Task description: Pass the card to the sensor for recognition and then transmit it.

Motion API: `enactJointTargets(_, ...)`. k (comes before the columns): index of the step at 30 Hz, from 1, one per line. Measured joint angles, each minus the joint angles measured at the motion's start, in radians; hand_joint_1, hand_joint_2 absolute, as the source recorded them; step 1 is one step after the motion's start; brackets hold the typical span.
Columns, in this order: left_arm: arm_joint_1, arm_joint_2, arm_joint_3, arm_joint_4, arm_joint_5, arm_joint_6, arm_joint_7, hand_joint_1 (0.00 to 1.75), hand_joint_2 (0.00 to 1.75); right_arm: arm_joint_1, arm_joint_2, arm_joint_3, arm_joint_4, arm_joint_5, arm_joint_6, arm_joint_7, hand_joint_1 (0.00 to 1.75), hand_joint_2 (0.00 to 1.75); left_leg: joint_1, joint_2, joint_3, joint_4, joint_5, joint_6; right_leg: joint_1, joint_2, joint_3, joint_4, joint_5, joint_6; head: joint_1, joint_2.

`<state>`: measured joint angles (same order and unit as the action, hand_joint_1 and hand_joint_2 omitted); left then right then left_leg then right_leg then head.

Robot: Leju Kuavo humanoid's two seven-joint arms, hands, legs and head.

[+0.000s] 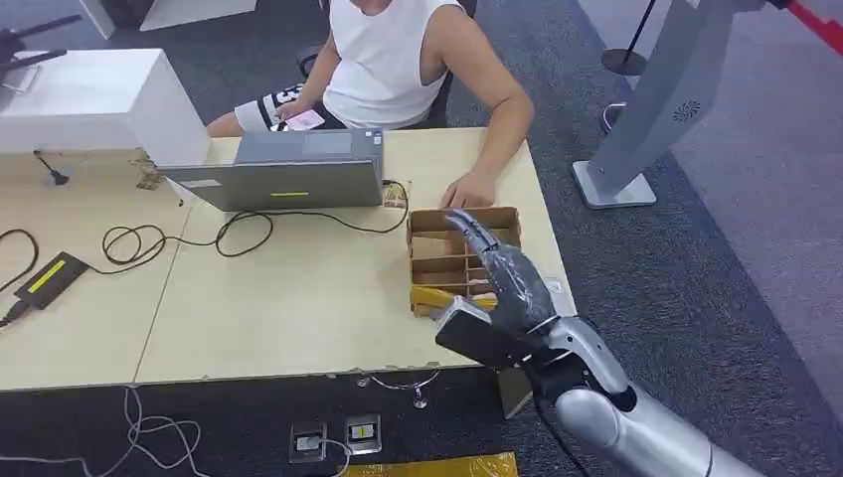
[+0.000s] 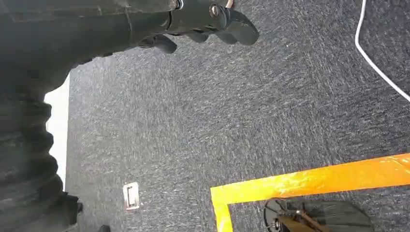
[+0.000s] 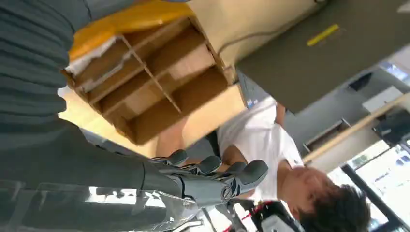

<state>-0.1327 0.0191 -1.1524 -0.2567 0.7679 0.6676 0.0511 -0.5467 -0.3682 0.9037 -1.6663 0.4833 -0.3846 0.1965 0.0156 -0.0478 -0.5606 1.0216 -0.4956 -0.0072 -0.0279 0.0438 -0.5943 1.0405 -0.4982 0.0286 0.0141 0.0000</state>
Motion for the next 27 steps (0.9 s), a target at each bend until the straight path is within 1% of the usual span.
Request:
enactJointTargets(2,0.000,-0.001,0.000,0.000,0.001,0.001,0.000,0.00,1.75,0.023,0.003,0.002,0.003,0.008,0.014,-0.002,0.00,1.75,0.000,0.000,0.000,0.000,0.000,0.000,0.000,0.000,0.000,0.000,0.000,0.000,0.000,0.000)
enactJointTargets(3,0.000,-0.001,0.000,0.000,0.002,0.001,0.000,0.00,1.75,0.032,0.003,0.005,0.005,0.034,0.024,0.003,0.00,1.75,0.000,0.000,0.000,0.000,0.000,0.000,0.000,0.000,0.000,0.000,0.000,0.000,0.000,0.000)
enactJointTargets(5,0.000,-0.002,0.000,0.000,0.002,0.001,0.000,0.00,1.75,0.043,0.003,0.016,0.013,0.157,0.052,0.050,0.00,1.75,0.000,0.000,0.000,0.000,0.000,0.000,0.000,0.000,0.000,0.000,0.000,0.000,0.000,0.000)
enactJointTargets(7,-0.001,-0.002,0.000,-0.001,-0.004,-0.003,0.004,0.00,1.75,0.051,0.003,0.023,0.027,0.292,0.086,0.116,0.00,1.75,0.000,0.000,0.000,0.000,0.000,0.000,0.000,0.000,0.000,0.000,0.000,0.000,0.000,0.000)
enactJointTargets(8,-0.002,-0.002,0.000,-0.001,-0.005,-0.005,0.006,0.00,1.75,0.057,0.003,0.024,0.040,0.344,0.094,0.144,0.00,1.75,0.000,0.000,0.000,0.000,0.000,0.000,0.000,0.000,0.000,0.000,0.000,0.000,0.000,0.000)
enactJointTargets(9,-0.004,-0.003,0.000,-0.001,-0.006,-0.005,0.009,0.00,1.75,0.062,0.003,0.024,0.051,0.370,0.095,0.155,0.00,1.75,0.000,0.000,0.000,0.000,0.000,0.000,0.000,0.000,0.000,0.000,0.000,0.000,0.000,0.000)
enactJointTargets(17,-0.007,-0.004,0.000,-0.001,-0.006,-0.005,0.016,0.00,1.75,0.069,0.001,0.024,0.102,0.397,0.095,0.165,0.00,1.75,0.000,0.001,0.001,0.000,0.000,0.000,0.000,0.001,0.000,0.000,0.000,0.000,0.000,0.000)
enactJointTargets(18,-0.007,-0.004,0.000,-0.001,-0.006,-0.005,0.016,0.00,1.75,0.069,0.001,0.024,0.107,0.418,0.101,0.178,0.00,1.75,0.000,0.001,0.001,0.000,0.000,0.000,0.000,0.001,0.000,0.000,0.000,0.000,0.000,0.000)
enactJointTargets(20,-0.007,-0.004,0.000,-0.001,-0.006,-0.005,0.016,0.00,1.75,0.069,0.001,0.024,0.119,0.495,0.119,0.226,0.00,1.75,0.000,0.001,0.000,0.000,0.000,0.000,0.000,0.001,0.000,0.000,0.000,0.000,0.000,0.000)
enactJointTargets(21,-0.008,-0.005,0.000,-0.001,-0.006,-0.005,0.018,0.00,1.75,0.068,0.001,0.022,0.127,0.515,0.119,0.246,0.00,1.75,0.000,0.001,0.000,0.000,0.000,0.000,0.000,0.001,0.000,0.000,0.000,0.000,0.000,0.000)
enactJointTargets(23,-0.009,-0.005,0.000,-0.001,-0.006,-0.005,0.020,0.00,1.75,0.066,0.001,0.016,0.146,0.517,0.118,0.259,0.00,1.75,0.000,0.001,0.000,0.000,0.000,0.000,0.000,0.001,0.000,0.000,0.000,0.000,0.000,0.000)
enactJointTargets(27,-0.012,-0.005,0.000,-0.001,-0.006,-0.005,0.022,0.00,1.75,0.055,0.001,0.011,0.189,0.520,0.118,0.262,0.00,1.75,0.000,0.001,0.000,0.000,0.000,0.000,0.000,0.001,0.000,0.000,0.000,0.000,0.000,0.000)
